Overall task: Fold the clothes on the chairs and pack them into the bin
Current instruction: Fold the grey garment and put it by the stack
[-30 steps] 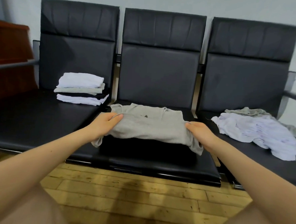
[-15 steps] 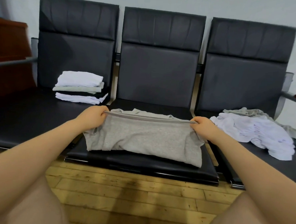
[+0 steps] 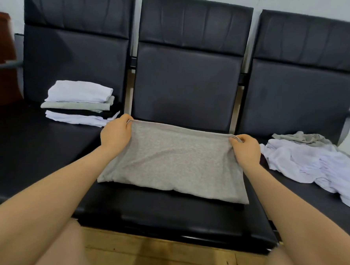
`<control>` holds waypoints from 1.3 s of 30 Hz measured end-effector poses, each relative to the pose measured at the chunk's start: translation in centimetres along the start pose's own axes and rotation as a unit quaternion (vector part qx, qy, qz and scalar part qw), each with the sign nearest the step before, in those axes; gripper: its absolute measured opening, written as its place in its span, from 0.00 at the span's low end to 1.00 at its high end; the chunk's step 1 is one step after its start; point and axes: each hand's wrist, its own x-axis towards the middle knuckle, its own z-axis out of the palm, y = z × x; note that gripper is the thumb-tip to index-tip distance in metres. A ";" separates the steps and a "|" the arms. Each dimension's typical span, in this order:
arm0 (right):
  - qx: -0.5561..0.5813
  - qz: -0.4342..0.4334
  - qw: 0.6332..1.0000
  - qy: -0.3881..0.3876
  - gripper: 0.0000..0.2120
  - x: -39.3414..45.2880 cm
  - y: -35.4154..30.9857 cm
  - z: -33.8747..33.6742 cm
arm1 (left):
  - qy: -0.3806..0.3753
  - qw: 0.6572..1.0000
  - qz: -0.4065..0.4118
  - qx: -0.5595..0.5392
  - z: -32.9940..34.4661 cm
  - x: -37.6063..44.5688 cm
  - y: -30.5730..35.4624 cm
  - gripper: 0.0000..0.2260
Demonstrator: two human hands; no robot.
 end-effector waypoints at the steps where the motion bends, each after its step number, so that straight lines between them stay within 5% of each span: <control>1: -0.004 -0.001 1.000 -0.001 0.07 0.6 0.3 0.5 | 0.006 1.000 -0.003 0.003 0.8 0.5 -0.3 0.11; 7: 0.002 0.040 0.999 -0.009 0.05 3.1 1.7 3.0 | 0.007 0.999 -0.044 -0.018 4.8 2.7 -1.2 0.10; 10: 0.026 0.083 0.996 0.013 0.15 3.4 1.9 3.3 | 0.012 0.997 -0.053 -0.056 5.0 3.1 -1.1 0.10; 16: -0.081 0.080 0.993 -0.042 0.23 1.6 3.5 2.1 | -0.002 0.995 -0.078 0.058 4.2 1.8 -2.1 0.16; 22: -0.139 0.032 0.984 -0.106 0.09 -1.1 4.1 0.1 | -0.061 0.992 -0.104 0.035 3.2 -1.3 -2.0 0.14; 26: -0.171 0.056 0.971 -0.160 0.24 -2.3 3.9 -1.0 | -0.094 0.986 -0.137 -0.020 1.8 -2.4 -1.6 0.15; 30: -0.220 0.095 0.946 -0.219 0.22 -4.3 3.4 -3.1 | -0.193 0.959 -0.206 0.031 0.0 -3.8 -1.9 0.24; 35: -0.131 0.105 0.953 -0.254 0.15 -5.9 3.0 -4.4 | -0.289 0.932 -0.209 0.056 -2.1 -4.8 -2.1 0.26; 39: 0.093 0.196 0.961 -0.170 0.05 -5.9 2.5 -5.0 | -0.201 0.952 -0.221 -0.063 -1.9 -5.0 -3.4 0.14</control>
